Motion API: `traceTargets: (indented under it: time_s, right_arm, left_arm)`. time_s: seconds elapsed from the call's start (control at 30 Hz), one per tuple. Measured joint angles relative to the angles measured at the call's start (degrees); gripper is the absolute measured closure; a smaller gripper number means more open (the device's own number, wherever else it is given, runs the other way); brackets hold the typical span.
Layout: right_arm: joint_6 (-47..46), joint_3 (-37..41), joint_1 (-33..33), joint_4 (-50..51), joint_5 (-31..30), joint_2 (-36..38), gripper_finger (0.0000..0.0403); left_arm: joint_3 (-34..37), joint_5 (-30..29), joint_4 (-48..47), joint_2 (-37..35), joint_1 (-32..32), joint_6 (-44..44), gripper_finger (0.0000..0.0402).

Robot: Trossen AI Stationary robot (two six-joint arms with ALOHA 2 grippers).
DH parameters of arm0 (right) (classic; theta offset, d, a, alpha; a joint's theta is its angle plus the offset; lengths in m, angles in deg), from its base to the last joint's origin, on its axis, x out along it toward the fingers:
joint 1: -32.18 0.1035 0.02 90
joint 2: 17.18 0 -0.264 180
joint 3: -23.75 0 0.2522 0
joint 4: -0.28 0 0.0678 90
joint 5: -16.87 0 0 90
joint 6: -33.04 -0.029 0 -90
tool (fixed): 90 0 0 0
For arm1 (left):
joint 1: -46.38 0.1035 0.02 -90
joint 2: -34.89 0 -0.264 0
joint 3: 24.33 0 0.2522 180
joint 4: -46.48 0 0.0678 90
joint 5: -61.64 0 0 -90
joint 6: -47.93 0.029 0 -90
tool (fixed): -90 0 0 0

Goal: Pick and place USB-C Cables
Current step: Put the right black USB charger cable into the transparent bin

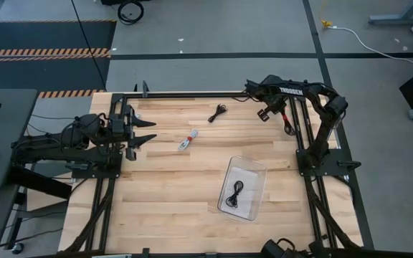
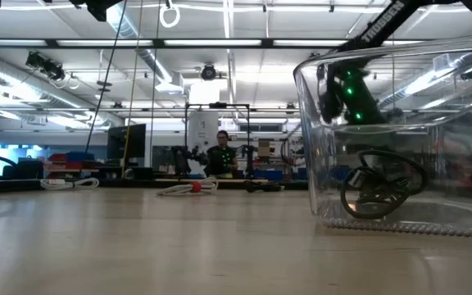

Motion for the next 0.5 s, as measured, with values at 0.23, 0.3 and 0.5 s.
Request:
traceTargets:
  time_s: [0.23,0.3,0.5]
  right_arm:
    - [-0.4,-12.6,7.9,10.8,1.3,0.4,0.0400]
    - [-0.6,-16.4,10.5,13.2,2.7,0.4,0.0400]
    - [0.5,-26.6,19.1,17.8,6.8,0.4,0.0400]
  left_arm:
    - [0.0,0.0,0.0,0.0,0.0,0.1,0.0216]
    - [0.0,0.0,0.0,0.0,0.0,0.1,0.0216]
    - [0.0,0.0,0.0,0.0,0.0,0.1,0.0216]
